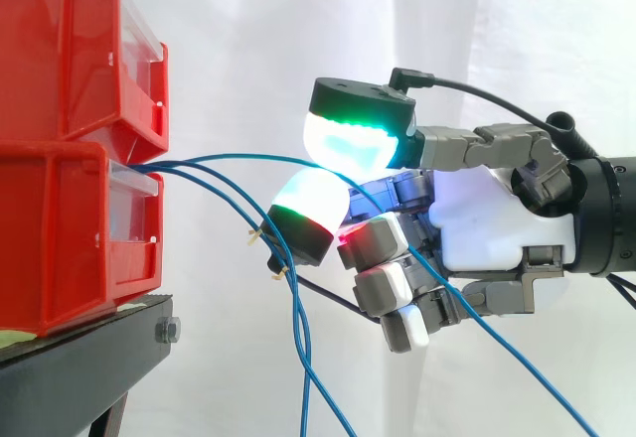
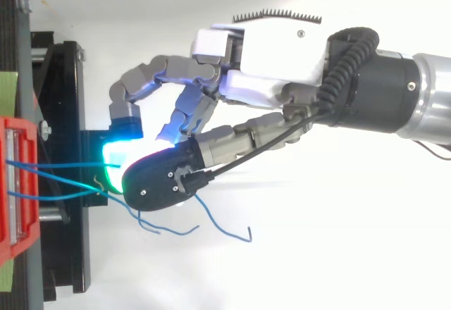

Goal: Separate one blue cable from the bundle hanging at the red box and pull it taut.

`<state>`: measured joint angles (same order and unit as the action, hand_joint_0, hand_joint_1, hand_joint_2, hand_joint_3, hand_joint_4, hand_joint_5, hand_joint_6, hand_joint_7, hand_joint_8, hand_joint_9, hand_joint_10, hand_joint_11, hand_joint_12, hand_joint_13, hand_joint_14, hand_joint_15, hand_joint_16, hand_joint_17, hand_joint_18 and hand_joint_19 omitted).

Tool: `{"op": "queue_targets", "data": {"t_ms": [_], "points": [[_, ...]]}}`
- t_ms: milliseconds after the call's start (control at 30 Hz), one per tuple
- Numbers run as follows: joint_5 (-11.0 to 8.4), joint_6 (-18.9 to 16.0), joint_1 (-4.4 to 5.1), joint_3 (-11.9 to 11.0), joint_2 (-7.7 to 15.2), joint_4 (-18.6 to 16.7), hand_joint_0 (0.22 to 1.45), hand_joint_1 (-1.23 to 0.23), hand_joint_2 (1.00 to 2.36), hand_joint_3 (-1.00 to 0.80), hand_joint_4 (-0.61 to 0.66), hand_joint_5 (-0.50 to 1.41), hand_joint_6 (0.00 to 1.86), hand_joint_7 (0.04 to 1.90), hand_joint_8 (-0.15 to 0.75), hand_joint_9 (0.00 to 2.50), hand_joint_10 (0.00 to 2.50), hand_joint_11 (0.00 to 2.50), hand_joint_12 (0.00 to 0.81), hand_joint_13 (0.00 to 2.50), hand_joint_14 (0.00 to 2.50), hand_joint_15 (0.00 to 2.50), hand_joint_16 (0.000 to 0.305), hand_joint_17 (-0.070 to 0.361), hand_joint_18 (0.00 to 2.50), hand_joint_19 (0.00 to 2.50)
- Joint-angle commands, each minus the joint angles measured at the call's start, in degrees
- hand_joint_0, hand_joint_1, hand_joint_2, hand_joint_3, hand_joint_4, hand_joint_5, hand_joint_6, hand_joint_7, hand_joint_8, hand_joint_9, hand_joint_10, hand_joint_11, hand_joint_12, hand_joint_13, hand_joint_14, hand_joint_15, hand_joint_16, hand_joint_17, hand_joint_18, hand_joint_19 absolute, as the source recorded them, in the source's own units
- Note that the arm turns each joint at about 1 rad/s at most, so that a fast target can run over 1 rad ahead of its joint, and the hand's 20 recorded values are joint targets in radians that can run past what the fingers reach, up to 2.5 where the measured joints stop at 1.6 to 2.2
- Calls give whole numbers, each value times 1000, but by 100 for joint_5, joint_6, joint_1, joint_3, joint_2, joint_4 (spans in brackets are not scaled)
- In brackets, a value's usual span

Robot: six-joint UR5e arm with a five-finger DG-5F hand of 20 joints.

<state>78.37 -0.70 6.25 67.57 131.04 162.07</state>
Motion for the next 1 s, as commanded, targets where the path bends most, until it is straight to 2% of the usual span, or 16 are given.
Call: {"op": "queue_targets", "data": {"t_ms": [0, 167, 233, 300, 433, 567, 633, 667, 733, 767, 800, 833, 900, 967], "points": [[-6, 0, -1, -7, 0, 0, 623, -755, 1017, -23, 103, -175, 840, 1136, 373, 1151, 17, 1020, 449, 1165, 19, 676, 59, 132, 1122, 625], [12, 0, 8, 2, 0, 0, 626, -775, 1017, 16, 18, -170, 847, 1115, 374, 1224, 19, 1154, 437, 1205, 20, 693, 56, 127, 1128, 594], [12, -9, 17, -7, 0, 0, 627, -775, 1017, 15, 24, -168, 845, 1119, 374, 1229, 19, 1168, 429, 1209, 21, 702, 55, 124, 1126, 574], [-6, 0, 17, 2, 0, 0, 633, -776, 1018, -6, 34, -169, 843, 1118, 366, 1265, 18, 1311, 423, 1288, 22, 777, 52, 118, 1119, 570], [12, -9, 17, 2, 0, 0, 641, -775, 1019, -42, 43, -172, 836, 1117, 343, 1291, 14, 1445, 397, 1402, 24, 1088, 50, 111, 1091, 577], [-6, 0, 17, 2, 0, 0, 646, -774, 1021, -64, 55, -175, 830, 1121, 329, 1288, 10, 1549, 360, 1498, 11, 1516, 48, 107, 1063, 599], [-6, -9, 17, 2, 0, 0, 648, -773, 1022, -75, 54, -176, 828, 1116, 313, 1294, 9, 1737, 357, 1527, 43, 1719, 47, 105, 1078, 684], [12, -9, 17, 2, 0, 0, 648, -773, 1022, -75, 52, -176, 829, 1105, 314, 1282, 79, 1728, 355, 1509, 159, 1712, 47, 105, 1090, 710], [-6, -18, 8, 2, 0, 0, 652, -774, 1022, -83, 60, -177, 829, 1099, 306, 1214, 455, 1718, 354, 1384, 824, 1601, 47, 107, 1159, 839], [12, -18, 17, 2, 0, 0, 652, -773, 1023, -81, 56, -177, 829, 1102, 305, 1201, 532, 1696, 357, 1374, 848, 1622, 47, 106, 1171, 868], [12, -26, 17, 2, 0, 0, 654, -773, 1023, -83, 56, -178, 828, 1101, 302, 1171, 742, 1654, 358, 1313, 1193, 1535, 47, 106, 1197, 944], [-6, -26, 8, 2, 0, 0, 654, -773, 1022, -83, 56, -178, 828, 1107, 301, 1163, 794, 1660, 363, 1296, 1279, 1529, 47, 106, 1213, 964], [-6, -35, 8, 2, 9, 0, 656, -772, 1023, -87, 61, -178, 828, 1101, 302, 1102, 1177, 1579, 369, 1209, 1645, 1505, 46, 103, 1275, 1085], [-6, -35, 17, 2, 0, 0, 658, -774, 1023, -88, 62, -178, 827, 1103, 297, 1086, 1266, 1604, 364, 1167, 1793, 1512, 46, 102, 1308, 1166]]}}
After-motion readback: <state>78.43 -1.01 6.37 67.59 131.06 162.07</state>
